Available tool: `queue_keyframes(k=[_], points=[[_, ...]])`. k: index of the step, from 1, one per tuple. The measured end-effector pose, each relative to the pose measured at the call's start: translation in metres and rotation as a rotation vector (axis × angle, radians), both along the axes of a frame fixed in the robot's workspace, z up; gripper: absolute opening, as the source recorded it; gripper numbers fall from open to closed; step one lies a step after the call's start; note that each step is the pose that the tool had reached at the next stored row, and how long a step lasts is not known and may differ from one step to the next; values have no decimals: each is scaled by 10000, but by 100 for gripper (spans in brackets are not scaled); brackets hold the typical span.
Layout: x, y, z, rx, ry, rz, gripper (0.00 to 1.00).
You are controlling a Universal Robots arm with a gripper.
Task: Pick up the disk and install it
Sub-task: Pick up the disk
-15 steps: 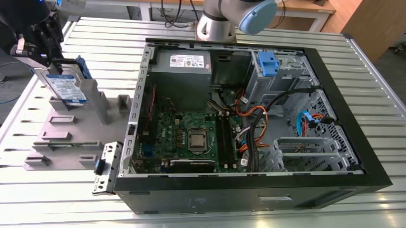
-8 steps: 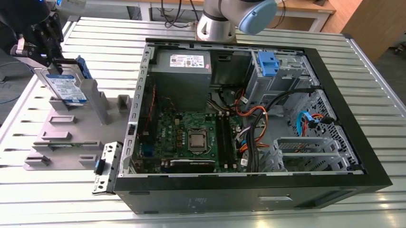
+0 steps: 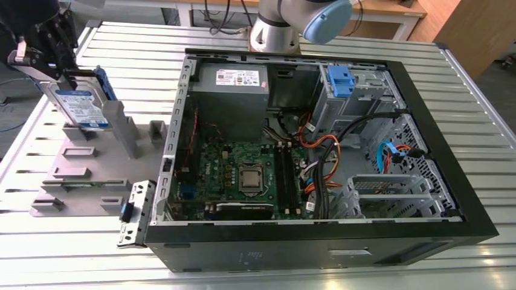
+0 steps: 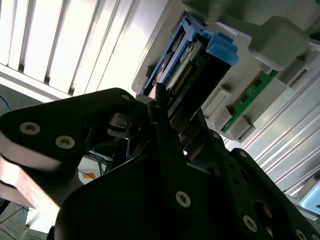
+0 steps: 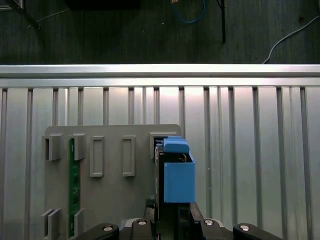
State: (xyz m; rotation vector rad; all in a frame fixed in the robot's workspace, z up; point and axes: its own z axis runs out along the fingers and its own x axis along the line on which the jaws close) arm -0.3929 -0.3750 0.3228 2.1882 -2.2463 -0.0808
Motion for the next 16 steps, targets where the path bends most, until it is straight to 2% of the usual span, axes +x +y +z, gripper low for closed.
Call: queue_keyframes(k=[3, 12, 14, 16], points=[[0, 0, 82, 1, -1, 0, 35], [0, 0, 389, 1, 0, 0, 35], [0, 0, 427, 0, 0, 0, 35], [0, 0, 426, 1, -1, 0, 35]])
